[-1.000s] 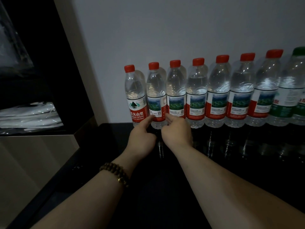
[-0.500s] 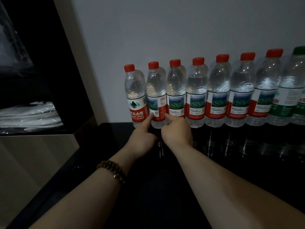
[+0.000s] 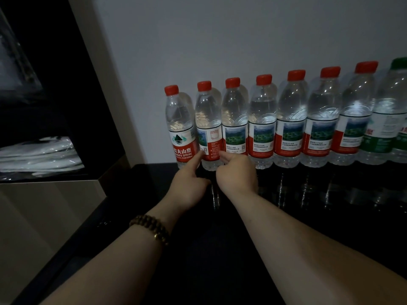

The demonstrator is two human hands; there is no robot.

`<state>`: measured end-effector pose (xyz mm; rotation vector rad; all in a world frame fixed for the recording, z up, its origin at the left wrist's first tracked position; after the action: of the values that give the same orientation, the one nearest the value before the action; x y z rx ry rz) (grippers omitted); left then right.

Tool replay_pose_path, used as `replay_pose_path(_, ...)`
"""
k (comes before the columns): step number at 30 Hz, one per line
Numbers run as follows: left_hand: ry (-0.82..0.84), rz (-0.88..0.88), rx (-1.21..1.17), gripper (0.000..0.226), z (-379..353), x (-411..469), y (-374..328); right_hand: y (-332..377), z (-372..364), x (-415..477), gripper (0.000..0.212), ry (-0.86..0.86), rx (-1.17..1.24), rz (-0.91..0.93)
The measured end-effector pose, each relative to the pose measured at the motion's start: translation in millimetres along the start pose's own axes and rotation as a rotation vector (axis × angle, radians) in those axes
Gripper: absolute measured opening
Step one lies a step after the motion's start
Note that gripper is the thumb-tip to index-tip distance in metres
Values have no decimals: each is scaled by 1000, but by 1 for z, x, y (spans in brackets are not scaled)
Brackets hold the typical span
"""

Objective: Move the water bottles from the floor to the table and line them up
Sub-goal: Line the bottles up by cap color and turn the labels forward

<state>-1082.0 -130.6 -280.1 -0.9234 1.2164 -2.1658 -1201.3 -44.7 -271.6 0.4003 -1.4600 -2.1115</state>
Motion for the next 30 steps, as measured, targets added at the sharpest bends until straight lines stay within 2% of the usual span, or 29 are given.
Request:
replay_pose_path(4,-77,-18,4,87,3,-1,1,0,-1,0,59,-18,-21,2)
replay_pose_path(9,52,-14,16,96,-3,-1,-3,0,-1,1,58,2,-24,-13)
replay_pose_path(14,-81,-51,53,85,3,-3,-3,0,0,0,59,-32,-31,1)
replay_pose_path(19,24,-3,-3,93,-3,0,-1,-2,0,3,54,-12,-9,-12)
replay_pose_path(25,-82,-5,-18,85,4,3,7,-1,-1,2,58,-24,0,6)
replay_pose_path(30,10,19,-40,93,-2,3,10,-1,-1,3,58,-7,7,-27)
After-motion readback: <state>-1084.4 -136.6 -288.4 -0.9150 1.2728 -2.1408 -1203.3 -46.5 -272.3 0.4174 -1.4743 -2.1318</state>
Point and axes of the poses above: each hand's wrist, its own x-axis towards the middle knuckle, its own z-axis out of the back of the hand, y = z × x, the point moved 6 cm from there along x, towards the middle knuckle, and after that the axes turned 8 degrees about -z, right-handed, at the moved point
